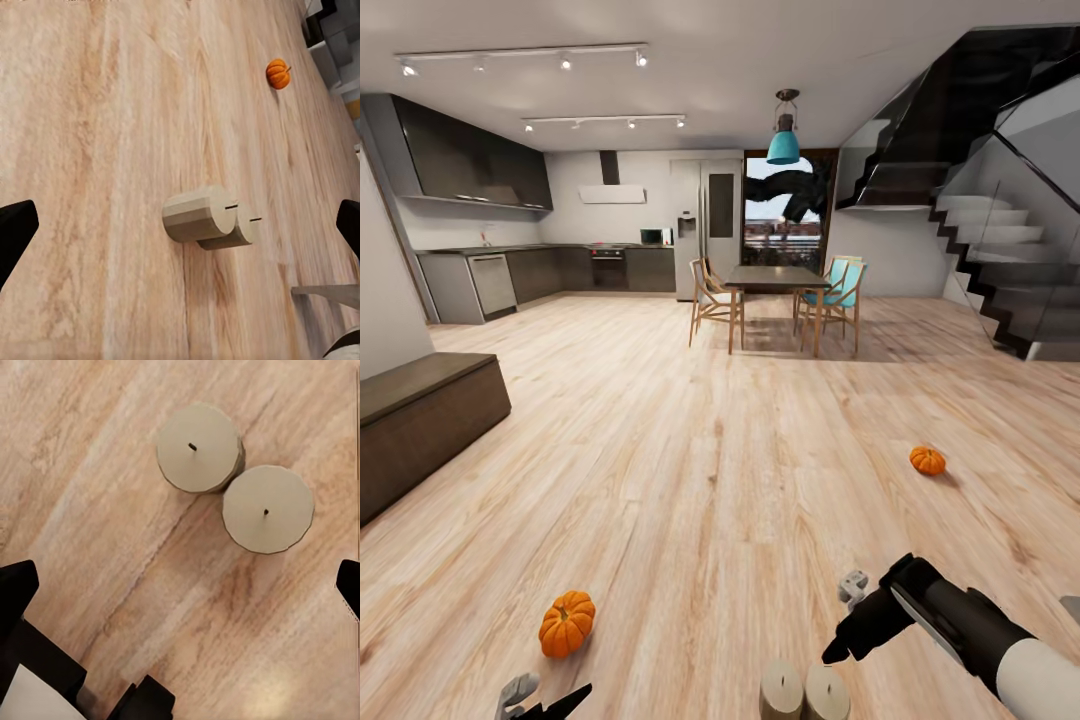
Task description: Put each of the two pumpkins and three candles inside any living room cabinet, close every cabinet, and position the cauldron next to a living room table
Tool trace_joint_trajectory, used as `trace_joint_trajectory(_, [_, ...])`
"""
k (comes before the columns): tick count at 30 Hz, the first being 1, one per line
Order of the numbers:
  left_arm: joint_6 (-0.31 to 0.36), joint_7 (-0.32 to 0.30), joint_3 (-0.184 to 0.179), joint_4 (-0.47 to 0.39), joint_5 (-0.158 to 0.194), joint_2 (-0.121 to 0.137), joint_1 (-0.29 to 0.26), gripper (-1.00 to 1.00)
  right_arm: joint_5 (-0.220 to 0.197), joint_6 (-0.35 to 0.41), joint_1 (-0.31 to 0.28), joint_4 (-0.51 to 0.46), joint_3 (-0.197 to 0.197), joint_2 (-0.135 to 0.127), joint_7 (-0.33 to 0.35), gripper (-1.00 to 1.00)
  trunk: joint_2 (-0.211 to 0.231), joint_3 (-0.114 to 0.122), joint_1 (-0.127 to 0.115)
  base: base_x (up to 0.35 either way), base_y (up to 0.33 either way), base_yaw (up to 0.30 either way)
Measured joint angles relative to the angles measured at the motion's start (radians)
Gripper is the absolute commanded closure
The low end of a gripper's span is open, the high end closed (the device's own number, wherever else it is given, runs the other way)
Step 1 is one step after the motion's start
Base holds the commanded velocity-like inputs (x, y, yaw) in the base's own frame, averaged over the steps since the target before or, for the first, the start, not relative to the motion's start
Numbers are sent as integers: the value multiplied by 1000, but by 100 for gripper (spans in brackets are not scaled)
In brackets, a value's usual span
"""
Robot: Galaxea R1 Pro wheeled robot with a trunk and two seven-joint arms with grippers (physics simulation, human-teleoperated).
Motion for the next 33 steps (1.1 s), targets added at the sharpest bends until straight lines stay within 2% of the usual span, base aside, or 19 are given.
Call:
trace_joint_trajectory(1, [0, 0, 0, 0, 0, 0, 0, -100, -1, -1, 0, -2, -13, -3, 0, -100, 0, 0, 0, 247, 0, 0])
trace_joint_trajectory(4, [-1, 0, 0, -1, 0, -1, 0, -100, 0, -4, 1, -6, -133, -15, 4, -100, 0, 0, 0, 154, 0, 0])
trace_joint_trajectory(6, [-1, 0, 0, -1, 0, -2, 0, -100, 4, -3, 1, -7, -183, -18, 7, -100, 0, 0, 0, 63, 0, 0])
trace_joint_trajectory(9, [-1, 0, 0, 0, 0, -2, 0, -100, 6, -3, 1, -8, -220, -21, 7, -100, 0, 0, 0, 26, 0, 0])
trace_joint_trajectory(12, [-2, -1, 0, -1, 0, -2, 0, -100, 8, -2, 1, -7, -231, -19, -13, -100, 0, 0, 0, 6, 0, 0])
trace_joint_trajectory(15, [-2, -1, 0, -1, 0, -1, 0, -100, 18, -3, 1, -7, -231, -16, -71, -100, 0, 0, 0, 2, 0, 0])
trace_joint_trajectory(18, [-2, -2, 0, -1, -1, -1, 0, -100, 27, -8, 1, -5, -232, -15, -125, -100, -1, -12, 2, 0, 0, 0])
trace_joint_trajectory(22, [-2, -3, 0, -1, -2, 0, 0, -100, 32, -46, 1, 3, -228, -12, -145, -100, -2, -27, 3, 0, 0, 0])
trace_joint_trajectory(24, [-2, -3, 0, -1, -3, 1, 0, -100, 33, -66, 1, 7, -224, -10, -156, -100, -2, -27, 3, 0, 0, 0])
trace_joint_trajectory(27, [-1, -7, 0, -1, -3, 6, 0, -100, 33, -94, 1, 10, -211, -7, -180, -100, -2, -31, 4, 0, 0, 0])
trace_joint_trajectory(30, [1, -12, 0, -3, 0, 19, 0, -100, 30, -123, 1, 15, -172, -4, -219, -100, -2, -42, 5, 0, 0, 0])
trace_joint_trajectory(33, [17, -13, 0, -24, 2, 27, -4, -100, 30, -136, 1, 40, -144, 24, -239, -100, -3, -46, 6, 0, 0, 0])
